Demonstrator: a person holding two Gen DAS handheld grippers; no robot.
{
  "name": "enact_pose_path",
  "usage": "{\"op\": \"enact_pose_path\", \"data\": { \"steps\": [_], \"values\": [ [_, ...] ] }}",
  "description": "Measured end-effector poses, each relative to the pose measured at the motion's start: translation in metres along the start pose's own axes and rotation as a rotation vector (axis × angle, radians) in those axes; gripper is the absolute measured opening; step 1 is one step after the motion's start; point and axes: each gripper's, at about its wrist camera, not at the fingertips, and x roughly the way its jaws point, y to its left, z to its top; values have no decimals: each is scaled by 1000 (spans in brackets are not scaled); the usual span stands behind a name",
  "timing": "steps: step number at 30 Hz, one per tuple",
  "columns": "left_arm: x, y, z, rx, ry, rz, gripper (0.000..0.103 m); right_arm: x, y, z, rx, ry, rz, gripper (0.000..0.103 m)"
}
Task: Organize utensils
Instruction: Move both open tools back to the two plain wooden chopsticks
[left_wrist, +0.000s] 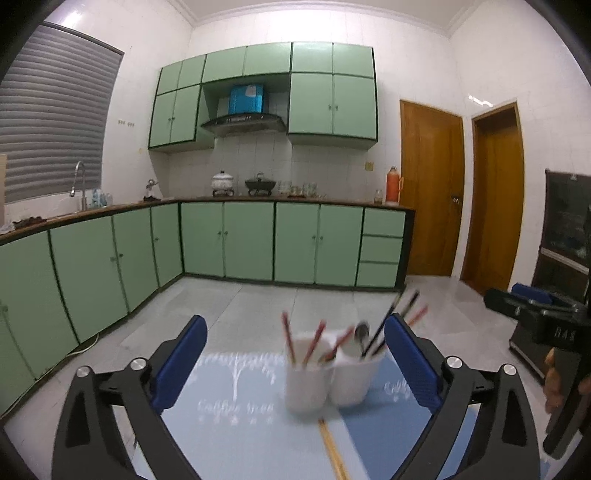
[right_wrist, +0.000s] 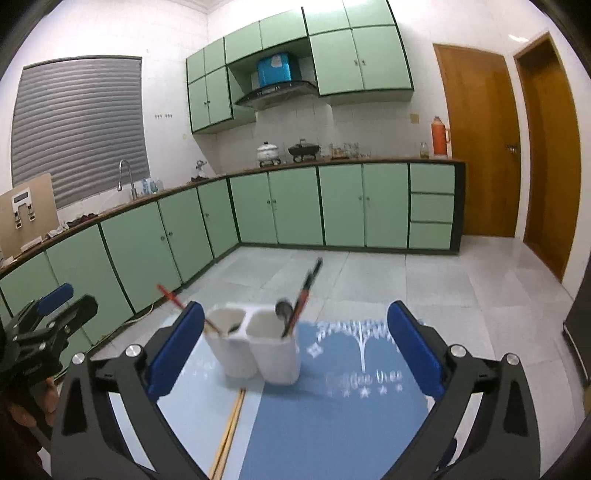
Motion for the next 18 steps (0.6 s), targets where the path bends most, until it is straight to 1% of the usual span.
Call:
{"op": "enact_pose_path", "data": {
  "steps": [6,10,14,18],
  "values": [
    [-13,2,-49,12,103,28,96,-5,2,-48,10,71,-38,97],
    [-15,4,-79,-5,171,33,96,-5,6,-82,22,114,-48,97],
    [-16,1,-100,21,203,54,96,-8,15,-107,26,116,-59,97],
    [-18,2,-122,18,245,52,96,-10,25,-131,24,124,-60,97]
  ]
}}
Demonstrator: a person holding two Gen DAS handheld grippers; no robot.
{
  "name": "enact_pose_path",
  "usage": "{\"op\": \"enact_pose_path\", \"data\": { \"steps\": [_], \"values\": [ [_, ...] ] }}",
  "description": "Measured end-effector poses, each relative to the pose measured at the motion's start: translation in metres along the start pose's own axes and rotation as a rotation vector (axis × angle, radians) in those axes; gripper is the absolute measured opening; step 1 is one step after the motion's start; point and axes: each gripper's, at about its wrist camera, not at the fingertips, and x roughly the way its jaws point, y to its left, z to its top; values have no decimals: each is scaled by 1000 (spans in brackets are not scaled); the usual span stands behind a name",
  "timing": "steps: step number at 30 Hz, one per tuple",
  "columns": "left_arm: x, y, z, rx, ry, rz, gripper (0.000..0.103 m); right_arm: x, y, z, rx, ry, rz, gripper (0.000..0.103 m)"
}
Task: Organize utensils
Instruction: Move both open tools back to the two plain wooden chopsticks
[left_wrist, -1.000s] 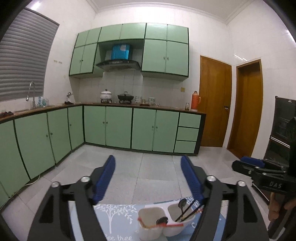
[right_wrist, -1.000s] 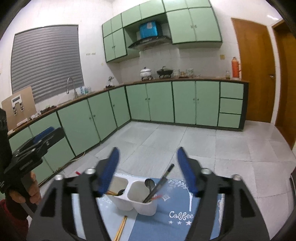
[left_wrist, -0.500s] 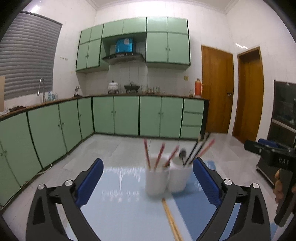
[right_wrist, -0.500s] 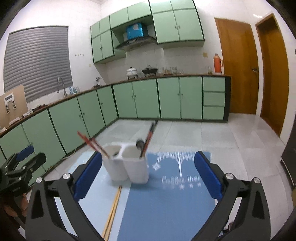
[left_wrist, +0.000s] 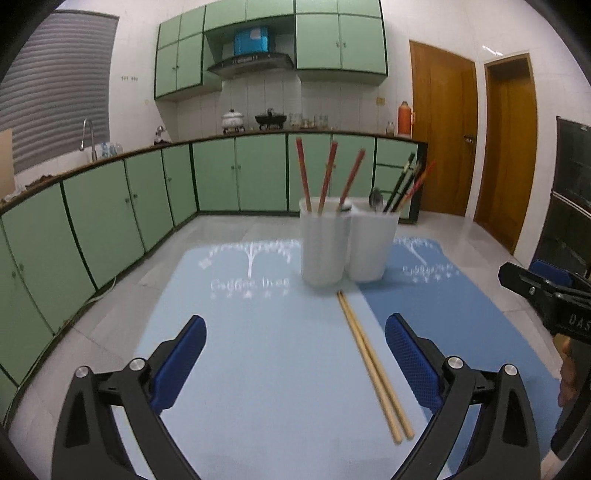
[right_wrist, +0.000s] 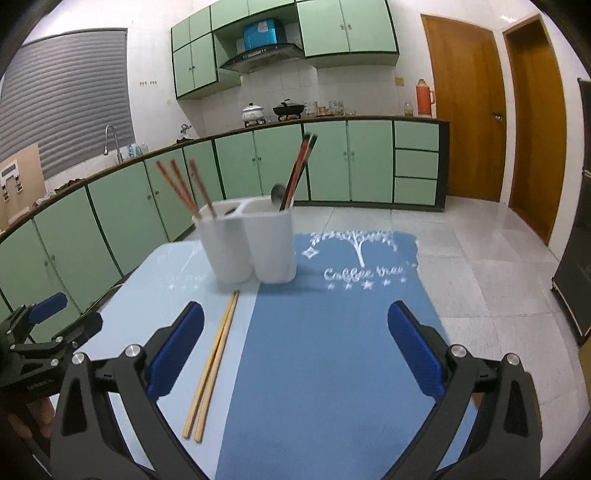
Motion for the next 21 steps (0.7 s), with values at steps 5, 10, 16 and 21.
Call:
{"op": "enact_pose_path", "data": {
  "steps": [5,10,16,21],
  "values": [
    [2,6,-21,-26,48,-2,96,3,9,-25,20,25,8,96],
    [-1,15,-35,-38,73,12,96,8,24,-46,-6,54,4,96],
    [-6,27,-43,-55,81,30,96,15,41,-67,-28,107,8,90],
    [-7,38,-45,-78,78,38,96,20,55,-78,-70,159,21,78]
  ]
}}
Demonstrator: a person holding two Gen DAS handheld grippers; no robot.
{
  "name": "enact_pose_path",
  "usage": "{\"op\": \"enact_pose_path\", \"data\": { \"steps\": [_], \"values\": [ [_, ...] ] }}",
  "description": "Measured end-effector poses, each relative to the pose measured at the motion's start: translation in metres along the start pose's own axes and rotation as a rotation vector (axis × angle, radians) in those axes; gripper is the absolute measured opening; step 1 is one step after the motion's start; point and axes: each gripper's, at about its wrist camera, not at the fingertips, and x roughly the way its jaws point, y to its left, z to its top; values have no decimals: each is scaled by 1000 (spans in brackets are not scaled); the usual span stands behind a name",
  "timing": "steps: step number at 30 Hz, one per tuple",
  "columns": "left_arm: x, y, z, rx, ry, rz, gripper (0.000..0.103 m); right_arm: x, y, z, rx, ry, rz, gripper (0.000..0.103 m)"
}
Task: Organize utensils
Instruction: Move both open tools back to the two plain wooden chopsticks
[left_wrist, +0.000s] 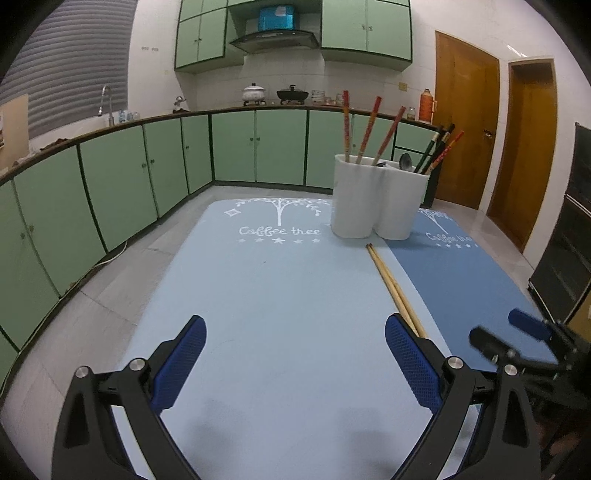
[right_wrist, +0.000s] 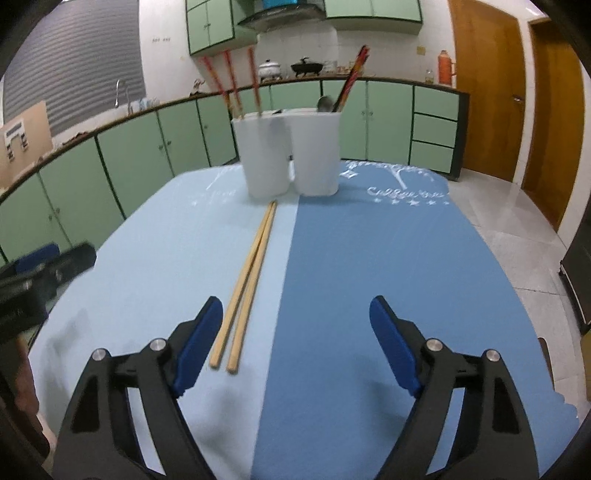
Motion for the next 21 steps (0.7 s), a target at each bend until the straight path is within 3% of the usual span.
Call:
{"op": "enact_pose_path", "data": {
  "steps": [11,21],
  "values": [
    [0,9,-5,-2,9,1,96,15,19,-20,0,98,4,57],
    [2,16,-10,-17,15,-3,96,21,22,-21,-18,118,-7,47]
  ]
}}
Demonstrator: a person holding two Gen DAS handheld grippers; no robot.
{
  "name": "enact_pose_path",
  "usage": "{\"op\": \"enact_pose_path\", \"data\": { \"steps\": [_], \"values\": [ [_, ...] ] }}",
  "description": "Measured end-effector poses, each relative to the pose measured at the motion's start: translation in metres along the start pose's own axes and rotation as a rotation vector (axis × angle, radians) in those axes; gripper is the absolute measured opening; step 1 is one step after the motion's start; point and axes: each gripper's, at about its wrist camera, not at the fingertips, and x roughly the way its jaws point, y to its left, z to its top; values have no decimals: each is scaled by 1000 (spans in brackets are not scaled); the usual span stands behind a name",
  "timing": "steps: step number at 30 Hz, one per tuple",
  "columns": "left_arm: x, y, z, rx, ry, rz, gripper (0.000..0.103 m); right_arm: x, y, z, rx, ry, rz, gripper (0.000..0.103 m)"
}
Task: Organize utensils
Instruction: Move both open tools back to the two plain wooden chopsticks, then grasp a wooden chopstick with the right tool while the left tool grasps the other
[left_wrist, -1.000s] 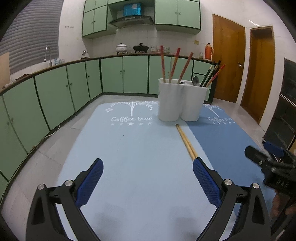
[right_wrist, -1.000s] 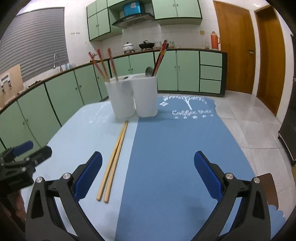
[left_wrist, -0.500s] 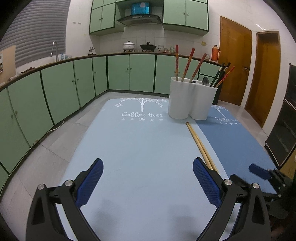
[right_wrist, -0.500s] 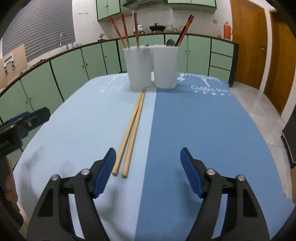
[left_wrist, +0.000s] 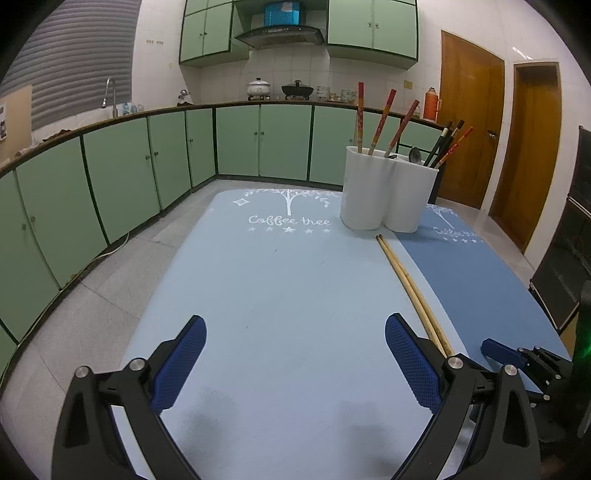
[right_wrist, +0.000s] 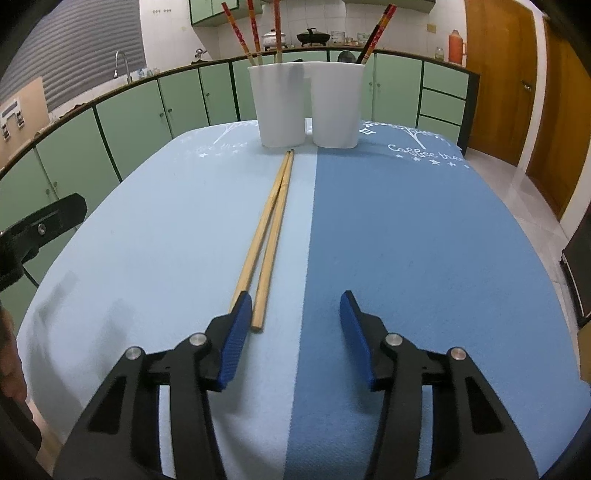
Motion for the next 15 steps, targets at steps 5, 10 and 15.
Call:
{"op": "enact_pose_path", "data": {
  "steps": [5,10,15],
  "values": [
    [0,1,-1,-4,0,-3,96,1,6,-1,-23,3,-4,41],
    [0,3,-3,-7,0,-4,96,2,10,-1,-41,4,-15,35],
    [0,2,-2,-6,-1,-5,96,2,9,-1,-33,2,-6,23]
  ]
}}
